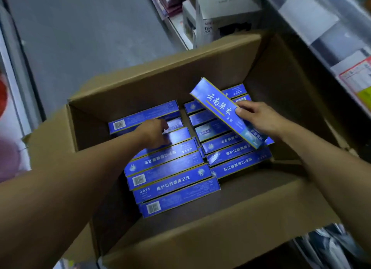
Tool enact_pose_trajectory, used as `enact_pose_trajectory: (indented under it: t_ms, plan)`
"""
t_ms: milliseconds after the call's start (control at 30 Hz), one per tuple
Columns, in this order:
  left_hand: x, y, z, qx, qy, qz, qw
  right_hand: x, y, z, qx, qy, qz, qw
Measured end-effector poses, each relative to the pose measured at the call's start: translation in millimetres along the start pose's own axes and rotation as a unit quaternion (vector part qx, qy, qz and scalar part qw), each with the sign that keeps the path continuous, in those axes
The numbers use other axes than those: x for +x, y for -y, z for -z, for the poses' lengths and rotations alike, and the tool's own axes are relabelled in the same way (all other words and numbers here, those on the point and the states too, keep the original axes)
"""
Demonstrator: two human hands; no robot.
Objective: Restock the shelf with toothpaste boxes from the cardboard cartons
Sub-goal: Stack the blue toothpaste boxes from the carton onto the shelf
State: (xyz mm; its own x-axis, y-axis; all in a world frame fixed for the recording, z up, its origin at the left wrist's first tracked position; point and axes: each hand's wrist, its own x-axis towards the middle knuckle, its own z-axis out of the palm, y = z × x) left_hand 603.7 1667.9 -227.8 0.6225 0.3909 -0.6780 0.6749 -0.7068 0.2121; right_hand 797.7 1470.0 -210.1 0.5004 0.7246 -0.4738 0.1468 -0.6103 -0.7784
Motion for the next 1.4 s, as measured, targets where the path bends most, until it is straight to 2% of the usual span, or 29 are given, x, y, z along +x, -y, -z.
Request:
enact_pose_trajectory:
  t_ms: [167, 367, 600, 767, 1033, 1200, 1333, 1400]
  plan:
    - [7.2, 5.8, -16.0, 0.011, 0.046, 0.015, 0.999, 11.4, -17.0, 1.0, -0.033, -0.03, -0.03, 0.999]
    - [11.3, 24.1, -20.7, -0.15, 0.039, 0.067, 0.986, 20.6, -21.6, -3.0, -0.033, -0.019, -0.039, 0.999]
    - [15.5, 41.8, -16.8, -0.166, -0.037, 0.053, 0.984, 26.2, -26.6, -7.8, -0.044, -0.015, -0.047, 0.998]
    - [9.4, 48.4, -5.4, -0.188, -0.035, 0.033, 0.981, 21.9, -16.9, -14.4, -0.011, -0.01, -0.047, 0.999]
    - [-30.0, 34.3, 32.0, -0.178, -0.069, 0.054, 0.98, -2.7, 18.1, -7.3, -0.062, 0.001, -0.027, 0.998]
    - [-66.6, 20.1, 68.8, -0.196, -0.058, 0.023, 0.979, -34.3, 56.2, 1.5, -0.076, -0.025, -0.017, 0.997]
    - [-98.5, 17.7, 99.2, -0.27, -0.054, -0.003, 0.961, -71.2, 89.7, 9.7, -0.099, -0.062, -0.01, 0.993]
    - [-116.2, 12.8, 113.2, -0.348, -0.056, -0.026, 0.935, -94.6, 107.9, 13.8, -0.105, -0.089, -0.005, 0.991]
